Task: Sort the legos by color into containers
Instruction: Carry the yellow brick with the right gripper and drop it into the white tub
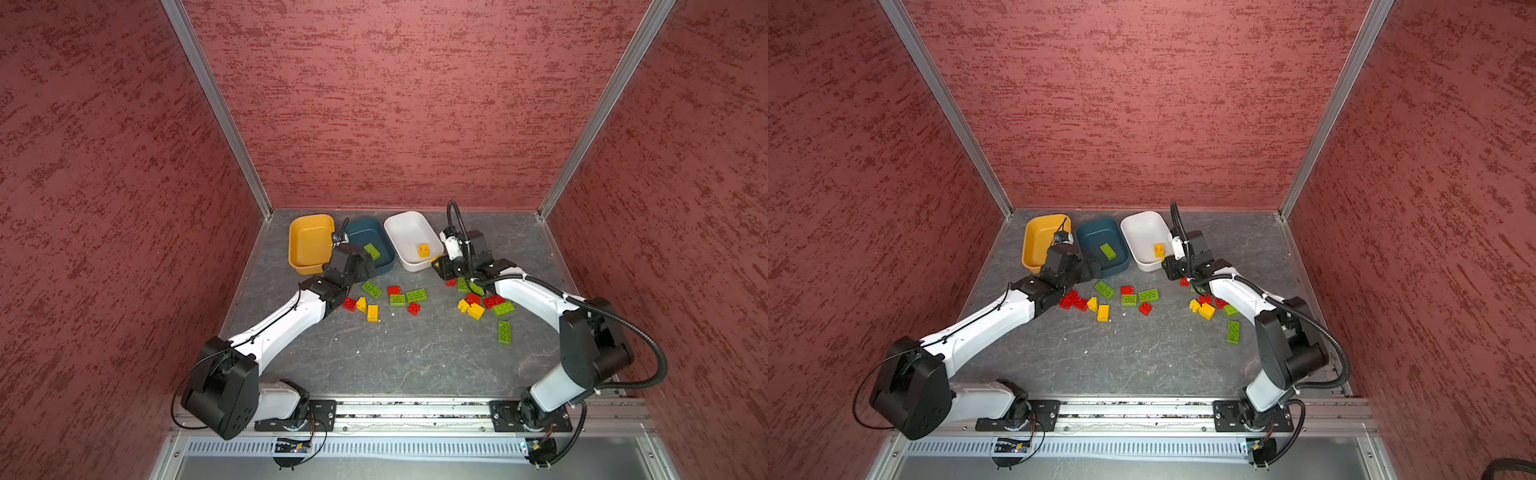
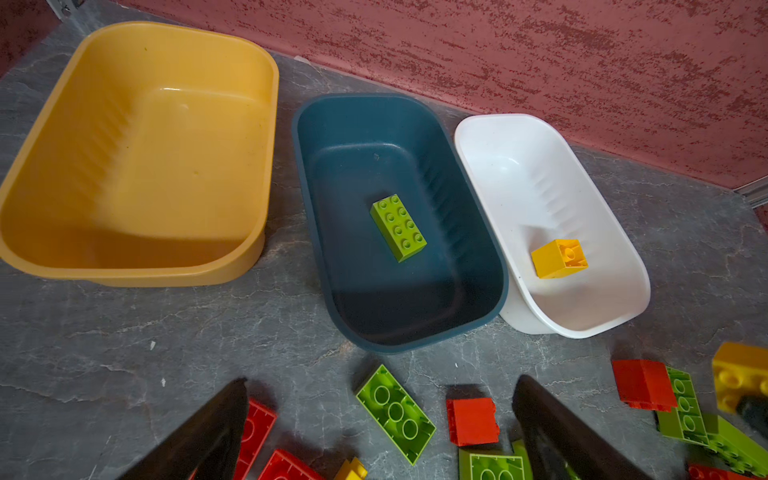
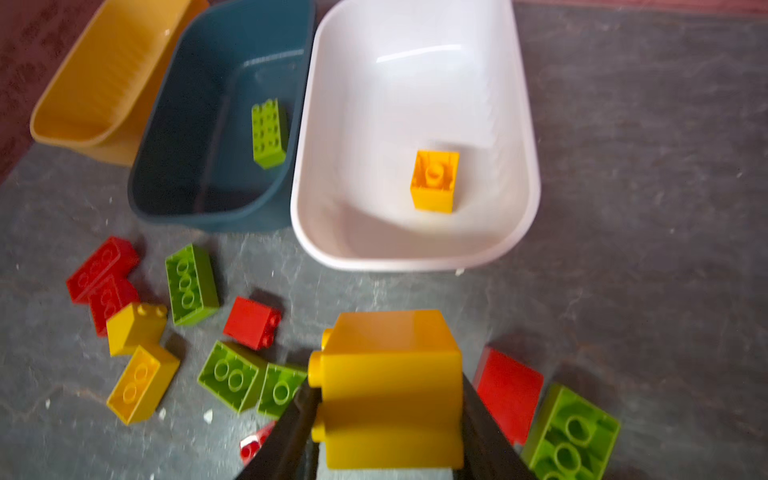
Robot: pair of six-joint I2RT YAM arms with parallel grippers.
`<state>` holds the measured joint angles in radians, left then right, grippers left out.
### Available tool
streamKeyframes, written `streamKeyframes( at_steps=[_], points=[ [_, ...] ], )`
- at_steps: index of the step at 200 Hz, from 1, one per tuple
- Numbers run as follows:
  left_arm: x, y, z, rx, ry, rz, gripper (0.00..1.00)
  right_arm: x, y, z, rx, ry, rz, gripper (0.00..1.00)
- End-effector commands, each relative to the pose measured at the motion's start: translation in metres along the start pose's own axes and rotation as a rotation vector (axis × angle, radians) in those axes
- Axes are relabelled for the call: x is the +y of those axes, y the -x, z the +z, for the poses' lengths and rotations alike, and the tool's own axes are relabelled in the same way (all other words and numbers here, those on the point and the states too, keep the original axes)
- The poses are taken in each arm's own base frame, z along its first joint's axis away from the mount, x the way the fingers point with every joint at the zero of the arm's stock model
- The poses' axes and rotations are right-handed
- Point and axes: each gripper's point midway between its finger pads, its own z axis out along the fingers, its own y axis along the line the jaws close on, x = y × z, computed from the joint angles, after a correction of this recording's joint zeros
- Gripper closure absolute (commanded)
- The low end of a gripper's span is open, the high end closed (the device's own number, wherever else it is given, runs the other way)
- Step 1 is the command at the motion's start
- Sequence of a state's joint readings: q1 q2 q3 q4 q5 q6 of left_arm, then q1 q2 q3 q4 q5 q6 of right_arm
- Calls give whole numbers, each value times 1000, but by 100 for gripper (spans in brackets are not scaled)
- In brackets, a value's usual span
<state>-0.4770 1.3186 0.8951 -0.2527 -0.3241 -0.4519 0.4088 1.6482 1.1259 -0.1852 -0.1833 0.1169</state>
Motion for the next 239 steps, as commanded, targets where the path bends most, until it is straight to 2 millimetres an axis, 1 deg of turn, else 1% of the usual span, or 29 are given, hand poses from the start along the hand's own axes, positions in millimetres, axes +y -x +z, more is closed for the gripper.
streamKeyframes(
  at_steps=[1, 15, 34, 39, 44, 59, 78, 98, 105, 114, 134, 145, 153, 166, 174, 196, 200, 205, 206, 216, 218, 220, 239],
  points=[
    [25, -18, -11, 73, 96, 31, 1, -3, 25, 15, -35, 10, 1, 76],
    [44, -32, -16, 128, 162, 16, 1, -13, 35, 29, -34, -27, -11, 76],
    [66, -51, -23, 199, 218, -41, 0, -20, 46, 48, -12, -55, -23, 75],
    [71, -56, -24, 217, 226, -62, 0, -19, 53, 49, -11, -58, -28, 75],
    [76, -61, -25, 235, 235, -84, 1, -22, 53, 55, 10, -69, -26, 74],
    [88, -77, -25, 291, 246, -151, 1, -31, 54, 68, 45, -119, -10, 74],
    [101, -93, -23, 353, 265, -223, 1, -42, 58, 77, 54, -174, 11, 70],
    [104, -103, -18, 422, 252, -253, 1, -46, 63, 82, 60, -194, 21, 66],
    [106, -105, -17, 438, 265, -253, 1, -43, 64, 83, 63, -177, 16, 64],
    [109, -106, -16, 452, 278, -250, 1, -34, 64, 84, 71, -123, -2, 63],
    [111, -108, -11, 475, 292, -263, 0, -6, 66, 87, 62, 23, -21, 61],
    [111, -107, -8, 479, 294, -278, 0, 3, 67, 90, 57, 74, -20, 60],
    [112, -107, -6, 480, 305, -293, 0, 8, 68, 93, 55, 95, -18, 57],
    [114, -106, -4, 475, 321, -315, 0, 13, 71, 93, 42, 105, -16, 49],
    [115, -105, -2, 475, 330, -333, 1, 15, 74, 91, 33, 110, -16, 41],
    [113, -102, 6, 472, 305, -373, 0, 19, 84, 80, -2, 113, -14, 34],
    [113, -100, 8, 470, 295, -371, 0, 18, 85, 77, -10, 109, -12, 28],
    [112, -99, 10, 469, 282, -364, 0, 18, 86, 75, -17, 106, -10, 24],
    [112, -99, 11, 470, 279, -363, 0, 18, 88, 72, -22, 104, -9, 22],
    [111, -96, 15, 480, 262, -338, 0, 18, 90, 66, -42, 95, -7, 13],
    [111, -95, 16, 483, 260, -332, 0, 18, 90, 63, -47, 93, -5, 5],
    [111, -95, 16, 490, 259, -327, 0, 18, 91, 62, -52, 91, -6, 2],
    [110, -92, 23, 530, 248, -257, 3, 17, 92, 45, -95, 74, -4, 1]
  ],
)
